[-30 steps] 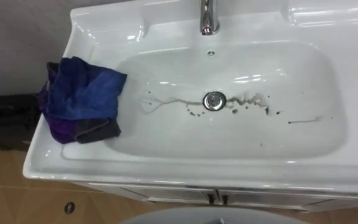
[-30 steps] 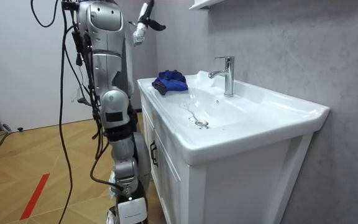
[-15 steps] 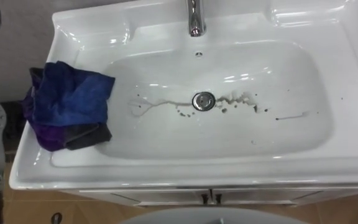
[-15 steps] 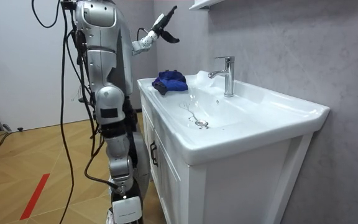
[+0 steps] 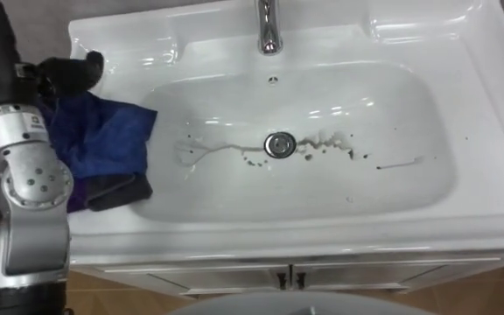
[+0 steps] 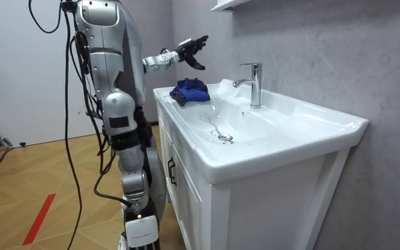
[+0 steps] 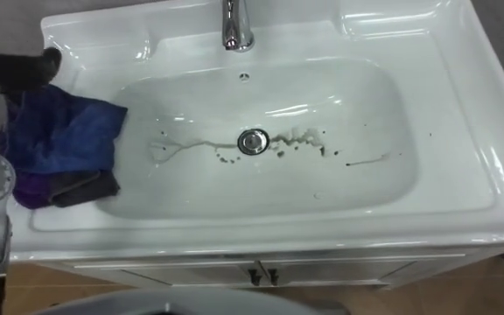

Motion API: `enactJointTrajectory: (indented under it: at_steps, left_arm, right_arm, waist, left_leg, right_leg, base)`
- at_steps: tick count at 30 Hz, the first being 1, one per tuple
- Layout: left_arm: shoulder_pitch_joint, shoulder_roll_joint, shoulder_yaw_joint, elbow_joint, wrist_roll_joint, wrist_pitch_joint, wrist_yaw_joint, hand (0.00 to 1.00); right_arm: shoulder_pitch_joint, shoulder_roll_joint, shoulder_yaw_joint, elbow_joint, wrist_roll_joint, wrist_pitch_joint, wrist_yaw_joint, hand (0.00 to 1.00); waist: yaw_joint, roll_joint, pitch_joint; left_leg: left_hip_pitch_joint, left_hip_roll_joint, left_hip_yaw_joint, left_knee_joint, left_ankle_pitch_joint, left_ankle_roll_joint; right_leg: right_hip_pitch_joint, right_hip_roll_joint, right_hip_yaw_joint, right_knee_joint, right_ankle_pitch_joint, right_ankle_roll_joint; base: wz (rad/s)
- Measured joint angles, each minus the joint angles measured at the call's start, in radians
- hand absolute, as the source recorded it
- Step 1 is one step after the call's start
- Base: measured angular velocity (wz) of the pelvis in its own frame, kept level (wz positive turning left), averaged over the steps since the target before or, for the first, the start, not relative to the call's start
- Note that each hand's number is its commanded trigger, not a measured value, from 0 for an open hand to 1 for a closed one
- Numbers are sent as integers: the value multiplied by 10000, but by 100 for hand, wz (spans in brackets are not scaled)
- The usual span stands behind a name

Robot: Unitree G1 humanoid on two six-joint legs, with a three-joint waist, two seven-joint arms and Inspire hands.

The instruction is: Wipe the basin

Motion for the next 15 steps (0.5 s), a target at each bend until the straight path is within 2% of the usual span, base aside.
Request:
enactJointTrajectory:
  at_steps: [2,5,10,15]
  left_arm:
    - [63,-44,-357,160,9,1,10,0]
    - [177,-48,-1030,492,-5,6,-13,0]
    - [250,-46,-2061,1599,-251,10,-256,0]
    - [333,-49,-2220,1924,-673,26,-402,0]
  right_arm:
    - [2,33,42,-40,-134,24,16,0]
    - [18,58,226,-100,-132,31,23,0]
    - [3,94,596,-96,-144,92,-79,0]
    - [-2,207,592,-107,-142,107,-190,0]
  waist:
    - [-108,-108,32]
    - [-141,-199,37]
    - [-194,-184,28]
    - [-228,-180,25]
  left_leg:
    - [-3,4,15,-2,0,0]
    - [-1,5,45,-6,0,0]
    - [22,24,140,-7,0,0]
    - [-7,81,152,-6,-1,-1]
  right_leg:
    - [0,3,-7,-12,5,-7]
    - [-4,8,31,-7,16,-9]
    - [51,20,38,-5,33,-9]
    - [26,80,24,-9,52,-42]
  base:
    - [0]
    - [-5]
    - [-2]
    - [0]
